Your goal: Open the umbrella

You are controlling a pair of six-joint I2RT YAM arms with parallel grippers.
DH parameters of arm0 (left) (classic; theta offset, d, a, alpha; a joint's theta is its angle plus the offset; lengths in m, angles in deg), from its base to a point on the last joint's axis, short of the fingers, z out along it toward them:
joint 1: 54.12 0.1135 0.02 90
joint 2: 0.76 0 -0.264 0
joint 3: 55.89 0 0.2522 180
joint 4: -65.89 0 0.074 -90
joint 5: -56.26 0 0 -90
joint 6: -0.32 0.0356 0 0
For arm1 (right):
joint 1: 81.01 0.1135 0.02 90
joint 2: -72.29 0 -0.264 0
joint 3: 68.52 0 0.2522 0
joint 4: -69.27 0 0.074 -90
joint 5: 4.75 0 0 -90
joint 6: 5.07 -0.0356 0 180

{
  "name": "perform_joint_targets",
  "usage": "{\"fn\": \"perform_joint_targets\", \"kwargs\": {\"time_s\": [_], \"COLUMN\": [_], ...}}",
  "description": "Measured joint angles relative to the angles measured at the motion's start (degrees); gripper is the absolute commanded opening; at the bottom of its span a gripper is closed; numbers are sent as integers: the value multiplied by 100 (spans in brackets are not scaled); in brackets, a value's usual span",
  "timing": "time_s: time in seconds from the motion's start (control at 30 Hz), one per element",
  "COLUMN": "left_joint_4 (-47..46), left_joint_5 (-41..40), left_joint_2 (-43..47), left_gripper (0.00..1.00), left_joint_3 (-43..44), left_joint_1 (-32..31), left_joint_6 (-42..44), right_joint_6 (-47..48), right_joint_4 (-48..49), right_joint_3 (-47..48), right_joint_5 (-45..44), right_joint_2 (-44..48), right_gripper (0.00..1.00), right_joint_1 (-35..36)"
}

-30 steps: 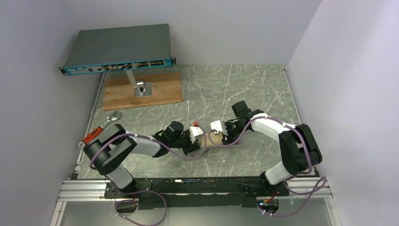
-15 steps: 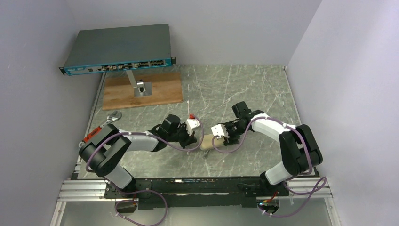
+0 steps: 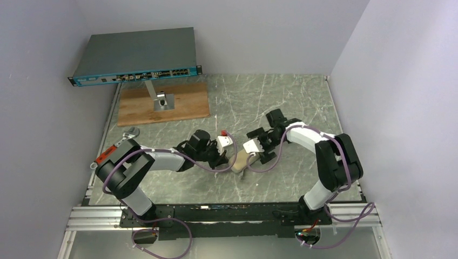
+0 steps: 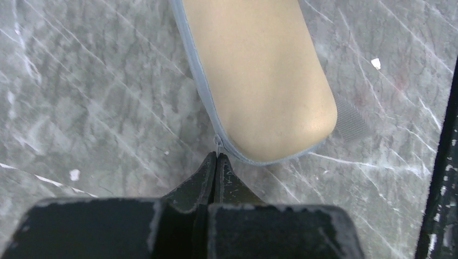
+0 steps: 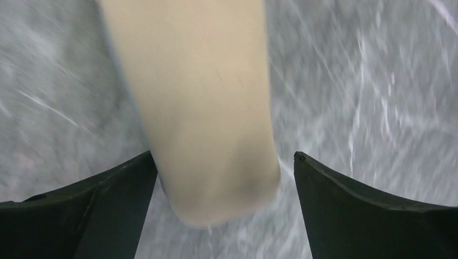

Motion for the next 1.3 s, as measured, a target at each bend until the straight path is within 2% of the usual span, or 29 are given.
{"fn": "perform_joint_targets", "kwargs": {"time_s": [0.2, 0.27, 0.37, 0.57, 0.77, 0.9, 1.03, 1.3], "left_joint_4": [-103, -109, -166, -284, -439, -461, -487, -459], "left_joint_5": [-162, -179, -236, -376, -479, -566, -691, -981], "left_joint_2": [212, 223, 221, 35, -267, -317, -387, -455], "left_gripper": [0, 0, 0, 0, 0, 0, 0, 0], "left_joint_3": [-315, -328, -326, -166, 157, 286, 367, 420], "left_joint_1": [-341, -468, -610, -765, -1014, -1174, -1287, -1322], "left_joint_6": [-286, -326, -426, -564, -638, -673, -680, -732], "right_joint_6": [-776, -1429, -2889, -5587, -7359, -8113, -8631, -9027], "right_joint_4": [243, 179, 85, -527, -1113, -1169, -1045, -660], "right_joint_3": [55, 131, 409, 750, 726, 903, 1001, 1008], "right_joint_5": [-17, -17, -114, -258, -26, 295, 623, 1010], "right_joint_2": [249, 492, 876, 1093, 973, 413, -162, -304], "right_gripper": [100, 100, 100, 98, 93, 90, 83, 55], "right_joint_1": [-890, -1108, -1178, -1285, -1403, -1397, -1397, -1235]}}
